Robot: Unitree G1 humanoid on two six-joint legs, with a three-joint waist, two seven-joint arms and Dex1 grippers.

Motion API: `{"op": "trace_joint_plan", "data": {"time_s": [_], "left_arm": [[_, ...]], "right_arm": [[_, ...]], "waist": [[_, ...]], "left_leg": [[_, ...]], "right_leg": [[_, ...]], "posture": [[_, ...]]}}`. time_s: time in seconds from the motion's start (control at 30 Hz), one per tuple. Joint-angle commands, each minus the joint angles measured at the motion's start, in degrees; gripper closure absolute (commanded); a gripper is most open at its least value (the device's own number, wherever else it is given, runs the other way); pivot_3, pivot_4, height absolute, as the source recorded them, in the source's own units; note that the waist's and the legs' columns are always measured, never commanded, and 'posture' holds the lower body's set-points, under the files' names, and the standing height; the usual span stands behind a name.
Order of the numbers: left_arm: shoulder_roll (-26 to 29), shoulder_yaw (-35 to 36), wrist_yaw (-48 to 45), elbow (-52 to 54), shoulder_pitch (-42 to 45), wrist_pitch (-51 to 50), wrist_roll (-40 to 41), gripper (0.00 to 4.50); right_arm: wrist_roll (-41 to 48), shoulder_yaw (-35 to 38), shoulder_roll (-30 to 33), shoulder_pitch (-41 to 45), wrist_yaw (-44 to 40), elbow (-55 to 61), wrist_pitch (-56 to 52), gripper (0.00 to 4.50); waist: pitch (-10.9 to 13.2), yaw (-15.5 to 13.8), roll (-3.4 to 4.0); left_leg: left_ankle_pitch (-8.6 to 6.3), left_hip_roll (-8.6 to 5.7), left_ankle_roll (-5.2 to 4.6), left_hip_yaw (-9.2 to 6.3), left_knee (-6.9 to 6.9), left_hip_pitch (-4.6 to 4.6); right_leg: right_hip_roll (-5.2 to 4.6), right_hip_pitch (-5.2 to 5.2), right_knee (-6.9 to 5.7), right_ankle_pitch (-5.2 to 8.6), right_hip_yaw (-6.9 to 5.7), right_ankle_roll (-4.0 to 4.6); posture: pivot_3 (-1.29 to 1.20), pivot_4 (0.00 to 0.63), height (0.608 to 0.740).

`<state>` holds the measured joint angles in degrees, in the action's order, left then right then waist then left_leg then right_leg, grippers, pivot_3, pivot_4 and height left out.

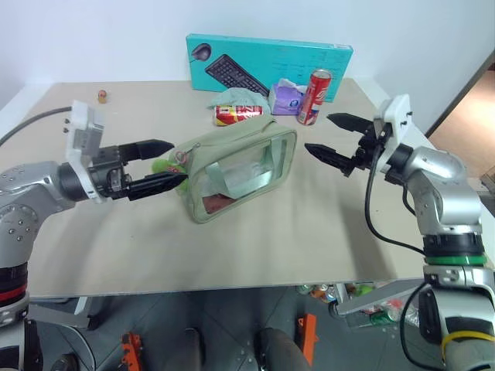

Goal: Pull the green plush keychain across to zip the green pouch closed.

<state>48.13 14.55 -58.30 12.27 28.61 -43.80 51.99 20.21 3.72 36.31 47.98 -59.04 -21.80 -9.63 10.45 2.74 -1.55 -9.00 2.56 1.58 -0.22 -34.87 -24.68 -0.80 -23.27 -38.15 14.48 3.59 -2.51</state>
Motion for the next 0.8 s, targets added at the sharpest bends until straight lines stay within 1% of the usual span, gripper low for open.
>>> {"op": "trace_joint_plan", "data": {"time_s": [0.03,0.17,0.27,0.33,0.43,0.47,0.5,0.53,0.63,0.67,0.7,0.73,0.77,0.8], "left_arm": [[-0.5,-0.2,0.5,2.5,1.3,-0.9,1.6,0.05],[-1.1,-0.2,1.2,3.7,-0.2,-0.8,1.4,0.05],[-1.3,0.1,1.9,4.7,-1.1,-0.8,1.2,0.05],[-1.3,0.7,2.6,5.2,-1.5,-0.9,1.7,0.05],[-1.1,1.6,3.3,5.8,-2.6,-1.0,1.9,0.0],[-1.1,1.8,3.4,6.0,-2.9,-0.9,1.9,0.0],[-1.0,1.8,3.6,6.1,-3.1,-0.8,1.8,0.0],[-1.1,1.9,3.8,6.1,-3.2,-0.8,1.7,0.0],[-1.3,2.0,4.3,6.2,-3.4,-0.4,1.6,0.0],[-1.3,2.0,4.4,6.1,-3.5,-0.3,1.5,0.0],[-1.3,2.1,4.4,6.1,-3.6,-0.2,1.5,0.0],[-1.3,2.1,4.6,6.1,-3.6,-0.2,1.5,0.0],[-1.4,2.1,4.6,5.7,-3.6,0.0,1.3,0.0],[-1.4,2.1,4.5,5.4,-3.6,0.1,1.2,0.0]], "right_arm": [[-3.6,-2.6,-1.9,8.5,-4.7,-11.8,7.2,0.03],[-6.6,-4.9,-4.4,14.5,-9.3,-23.3,12.5,0.03],[-8.4,-5.3,-5.9,17.8,-10.5,-30.1,15.8,0.03],[-8.7,-5.0,-6.6,19.5,-11.8,-33.3,16.1,0.03],[-9.4,-4.9,-7.2,20.6,-12.9,-36.3,16.8,0.86],[-9.7,-4.7,-7.4,20.9,-13.0,-37.1,17.2,1.2],[-9.9,-4.6,-7.5,21.2,-13.0,-37.9,17.6,1.26],[-10.0,-4.5,-7.6,21.4,-13.0,-38.5,18.0,1.92],[-10.4,-4.5,-7.9,21.8,-13.3,-39.5,18.6,2.52],[-10.4,-4.4,-8.0,21.9,-13.5,-39.6,18.7,3.0],[-10.4,-4.4,-8.1,22.0,-13.6,-39.7,18.9,3.17],[-10.5,-4.3,-8.1,22.1,-13.7,-39.8,19.0,3.68],[-10.5,-4.2,-8.1,22.1,-13.7,-39.7,19.4,3.78],[-10.5,-4.1,-8.0,22.2,-13.8,-39.7,19.7,4.23]], "waist": [[0.0,0.0,0.01],[0.0,0.0,0.01],[0.0,0.0,0.01],[0.0,0.0,0.01],[0.0,0.0,0.01],[0.0,0.0,0.01],[0.0,0.0,0.01],[0.0,0.0,0.01],[0.0,0.0,0.01],[0.0,0.0,0.01],[0.0,0.1,0.01],[0.0,0.1,0.01],[0.0,0.1,0.01],[0.0,0.1,0.01]], "left_leg": [[0.0,0.01,0.0,0.02,0.01,-0.02],[-0.01,0.07,0.02,0.01,0.04,-0.02],[-0.03,0.08,0.05,0.02,0.08,-0.02],[-0.04,0.08,0.06,0.01,0.08,-0.04],[-0.04,0.07,0.06,0.01,0.08,-0.04],[-0.04,0.07,0.06,0.02,0.08,-0.03],[-0.04,0.08,0.06,0.01,0.08,-0.03],[-0.04,0.08,0.06,0.01,0.08,-0.03],[-0.04,0.08,0.06,0.01,0.08,-0.02],[-0.04,0.08,0.07,0.01,0.08,-0.01],[-0.04,0.08,0.07,0.01,0.08,-0.01],[-0.04,0.1,0.07,0.02,0.08,0.0],[-0.04,0.11,0.07,0.02,0.09,0.0],[-0.04,0.13,0.07,0.02,0.1,0.01]], "right_leg": [[0.01,-0.04,0.0,-0.02,0.02,0.03],[0.07,-0.06,0.0,-0.03,0.02,0.08],[0.08,-0.06,0.0,-0.17,0.02,0.38],[0.08,-0.09,0.0,-0.17,0.02,0.39],[0.07,-0.09,0.0,-0.18,0.03,0.4],[0.07,-0.08,0.0,-0.18,0.03,0.4],[0.07,-0.08,0.0,-0.18,0.02,0.4],[0.07,-0.08,0.0,-0.17,0.01,0.4],[0.08,-0.08,0.0,-0.17,0.02,0.39],[0.08,-0.08,0.0,-0.17,0.02,0.39],[0.08,-0.08,0.0,-0.17,0.02,0.39],[0.11,-0.08,0.0,-0.17,0.04,0.39],[0.12,-0.08,0.0,-0.17,0.04,0.4],[0.15,-0.09,-0.01,-0.17,0.05,0.4]], "posture": [[0.0,0.15,0.74],[0.0,0.15,0.74],[0.0,0.15,0.74],[0.0,0.15,0.74],[0.0,0.15,0.74],[0.0,0.15,0.74],[0.0,0.15,0.74],[0.0,0.15,0.74],[0.0,0.15,0.74],[0.0,0.15,0.74],[0.0,0.15,0.74],[0.0,0.15,0.74],[0.0,0.15,0.74],[0.0,0.15,0.74]]}}
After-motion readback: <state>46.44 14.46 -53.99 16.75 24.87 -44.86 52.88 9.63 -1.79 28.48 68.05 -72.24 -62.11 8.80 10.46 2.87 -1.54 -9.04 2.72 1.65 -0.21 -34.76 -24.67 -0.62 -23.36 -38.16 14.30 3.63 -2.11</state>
